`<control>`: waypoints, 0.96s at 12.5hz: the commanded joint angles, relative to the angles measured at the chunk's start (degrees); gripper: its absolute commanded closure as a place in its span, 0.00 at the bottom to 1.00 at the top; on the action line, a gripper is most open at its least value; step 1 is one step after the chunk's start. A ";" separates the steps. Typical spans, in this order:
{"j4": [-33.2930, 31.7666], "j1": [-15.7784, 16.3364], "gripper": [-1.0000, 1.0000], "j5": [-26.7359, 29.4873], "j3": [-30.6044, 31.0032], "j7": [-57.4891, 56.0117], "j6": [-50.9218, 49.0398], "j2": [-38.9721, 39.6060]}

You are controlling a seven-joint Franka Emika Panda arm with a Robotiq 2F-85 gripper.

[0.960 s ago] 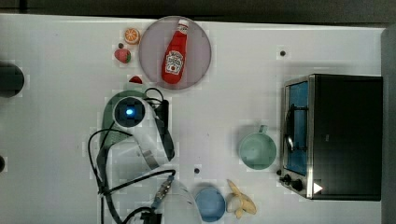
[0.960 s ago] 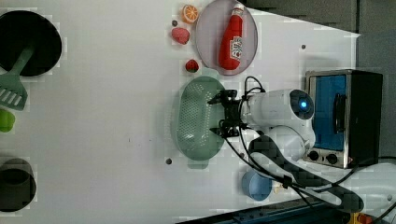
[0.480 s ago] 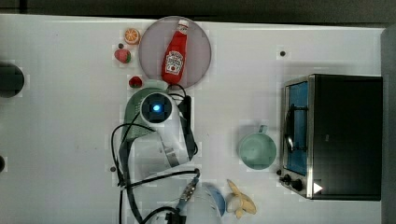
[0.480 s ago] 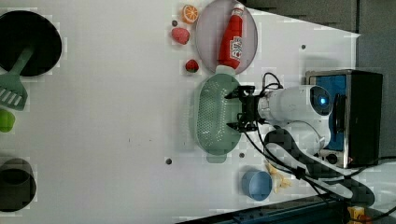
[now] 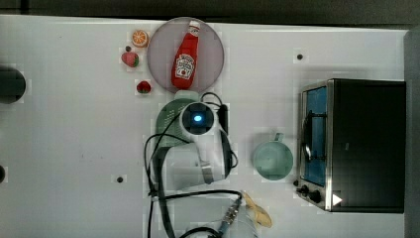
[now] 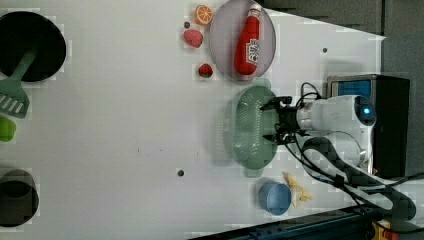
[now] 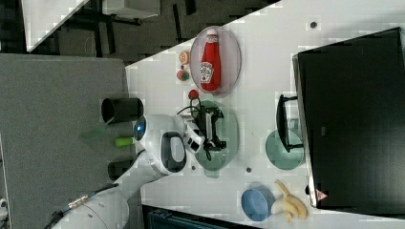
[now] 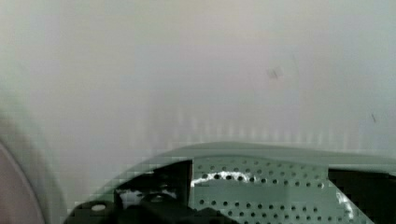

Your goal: Drag strainer left to right.

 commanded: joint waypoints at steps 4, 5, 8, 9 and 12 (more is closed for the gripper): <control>-0.44 -2.12 0.00 -0.78 -3.45 -9.43 1.55 -1.19; -0.41 -2.33 0.00 -0.78 -4.11 -9.48 1.76 -1.18; -0.44 -2.83 0.00 -0.78 -5.95 -9.63 2.07 -1.18; -0.44 -2.87 0.00 -0.78 -6.50 -10.19 2.10 -1.17; -0.41 -3.00 0.00 -0.75 -8.23 -11.94 2.33 -1.18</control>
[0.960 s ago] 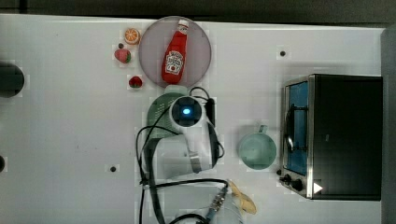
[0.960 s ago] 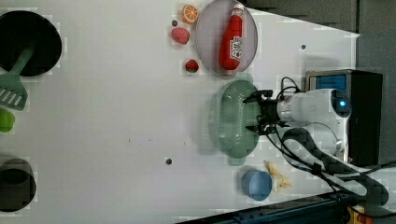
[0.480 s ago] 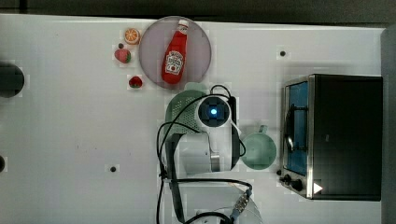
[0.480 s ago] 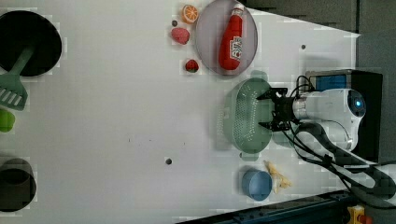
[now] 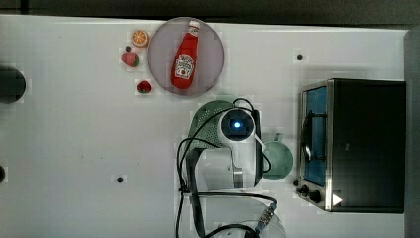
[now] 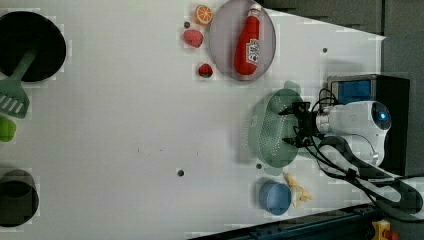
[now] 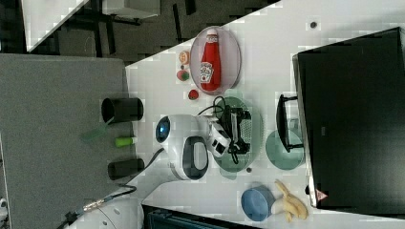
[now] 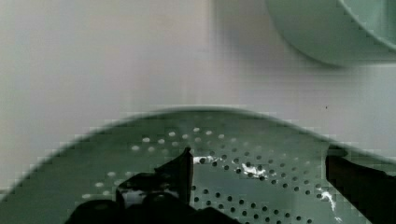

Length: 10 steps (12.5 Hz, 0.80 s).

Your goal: Drag strainer left to right.

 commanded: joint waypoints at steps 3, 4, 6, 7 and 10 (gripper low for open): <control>1.29 -0.49 0.00 0.86 -2.76 -3.25 0.01 -1.75; 1.34 -0.47 0.00 0.86 -2.46 -3.92 0.02 -1.97; 1.18 -0.42 0.00 0.87 -0.39 -9.89 -1.29 -4.77; 1.19 -0.42 0.00 0.96 0.72 -14.96 -3.25 -7.16; 2.52 -0.40 0.00 2.33 2.93 -26.90 -11.14 -16.15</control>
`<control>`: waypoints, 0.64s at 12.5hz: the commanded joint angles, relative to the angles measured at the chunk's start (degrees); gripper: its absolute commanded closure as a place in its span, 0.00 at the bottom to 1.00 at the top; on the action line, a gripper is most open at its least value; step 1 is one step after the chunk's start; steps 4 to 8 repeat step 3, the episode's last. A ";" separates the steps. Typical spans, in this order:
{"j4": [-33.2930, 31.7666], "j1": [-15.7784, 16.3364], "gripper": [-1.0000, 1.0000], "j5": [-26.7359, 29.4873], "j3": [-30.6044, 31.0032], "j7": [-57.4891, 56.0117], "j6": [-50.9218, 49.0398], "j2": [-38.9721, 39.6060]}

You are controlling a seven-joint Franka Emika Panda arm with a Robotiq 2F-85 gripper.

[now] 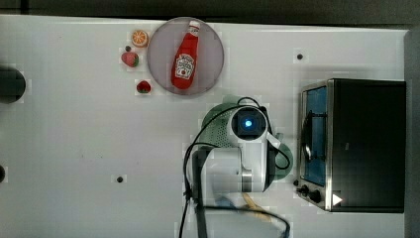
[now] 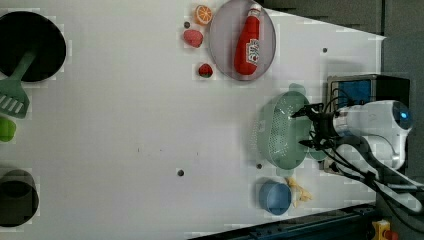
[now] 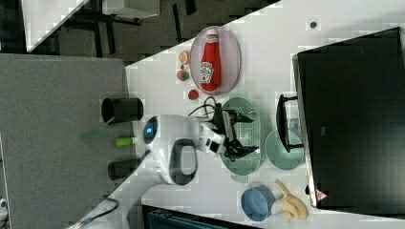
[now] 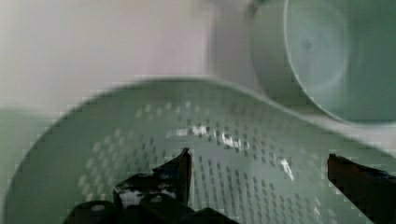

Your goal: Drag strainer left to right.

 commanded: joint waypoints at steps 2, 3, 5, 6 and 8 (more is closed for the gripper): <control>5.26 1.67 0.00 6.03 3.43 -14.65 -11.60 -14.96; 6.62 1.69 0.00 8.78 3.69 -15.44 -17.14 -18.50; 6.62 1.69 0.00 8.78 3.69 -15.44 -17.14 -18.50; 6.62 1.69 0.00 8.78 3.69 -15.44 -17.14 -18.50; 6.62 1.69 0.00 8.78 3.69 -15.44 -17.14 -18.50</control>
